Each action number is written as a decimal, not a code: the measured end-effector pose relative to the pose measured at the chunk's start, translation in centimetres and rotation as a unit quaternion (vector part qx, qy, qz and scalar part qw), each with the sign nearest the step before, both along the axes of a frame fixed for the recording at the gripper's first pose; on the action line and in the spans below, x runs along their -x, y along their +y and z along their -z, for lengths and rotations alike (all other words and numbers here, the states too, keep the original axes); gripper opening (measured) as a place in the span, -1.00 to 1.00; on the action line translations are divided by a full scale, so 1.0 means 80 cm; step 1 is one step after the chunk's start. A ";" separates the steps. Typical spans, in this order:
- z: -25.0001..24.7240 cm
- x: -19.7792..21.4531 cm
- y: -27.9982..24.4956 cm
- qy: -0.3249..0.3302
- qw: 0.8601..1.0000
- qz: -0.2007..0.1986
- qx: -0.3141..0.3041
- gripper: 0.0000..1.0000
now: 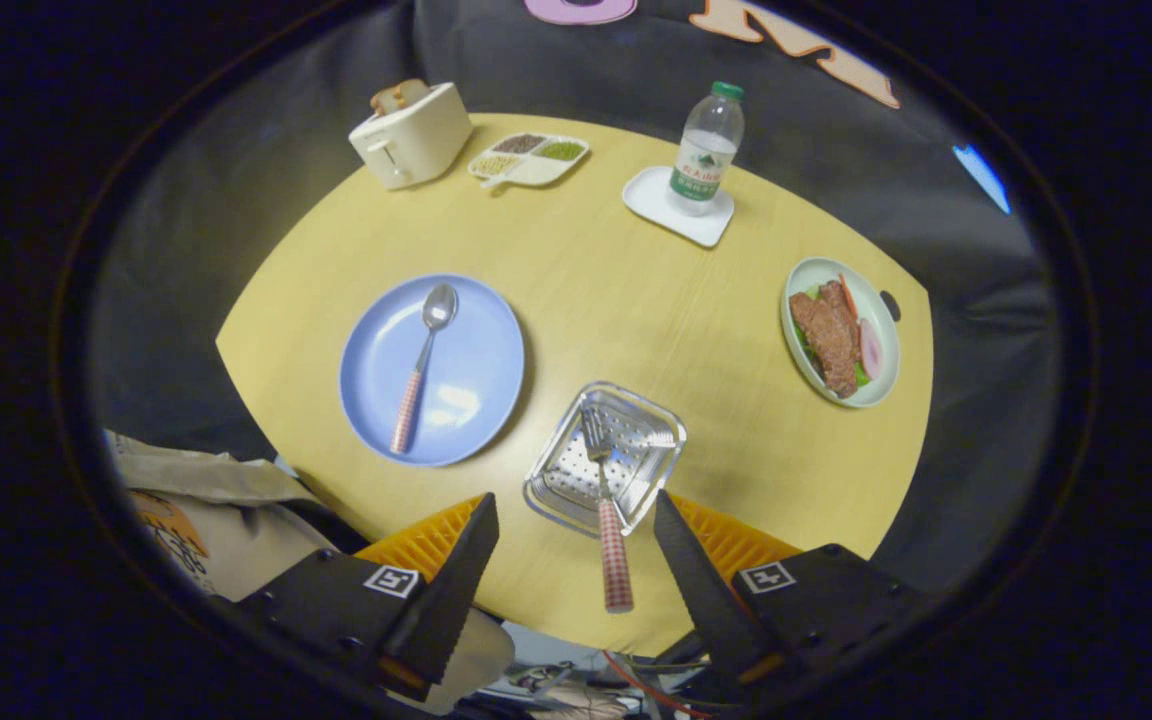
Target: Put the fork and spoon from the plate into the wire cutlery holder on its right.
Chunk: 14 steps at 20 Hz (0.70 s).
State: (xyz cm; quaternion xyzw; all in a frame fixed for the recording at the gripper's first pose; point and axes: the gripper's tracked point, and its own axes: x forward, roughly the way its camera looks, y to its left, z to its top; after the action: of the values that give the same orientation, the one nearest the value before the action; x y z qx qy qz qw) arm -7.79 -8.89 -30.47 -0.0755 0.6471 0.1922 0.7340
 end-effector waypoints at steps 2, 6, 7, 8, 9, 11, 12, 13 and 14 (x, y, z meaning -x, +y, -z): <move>-0.012 -0.004 0.023 -0.032 0.999 0.028 -0.023 0.98; -0.029 -0.012 0.050 -0.109 0.992 0.059 -0.031 0.98; -0.032 -0.012 0.059 -0.126 0.989 0.067 -0.037 0.98; -0.034 -0.012 0.069 -0.141 0.986 0.074 -0.042 0.98; -0.036 -0.012 0.077 -0.158 0.983 0.081 -0.045 0.98; -0.039 -0.011 0.091 -0.188 0.977 0.085 -0.045 0.98; -0.040 -0.012 0.098 -0.206 0.974 0.085 -0.045 0.98; -0.037 -0.011 0.106 -0.220 0.971 0.086 -0.044 0.98; -0.032 -0.008 0.112 -0.227 0.969 0.088 -0.043 0.98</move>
State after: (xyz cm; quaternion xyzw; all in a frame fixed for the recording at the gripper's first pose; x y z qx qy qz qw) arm -7.17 0.08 -27.88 -0.0281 0.4584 0.1323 0.8784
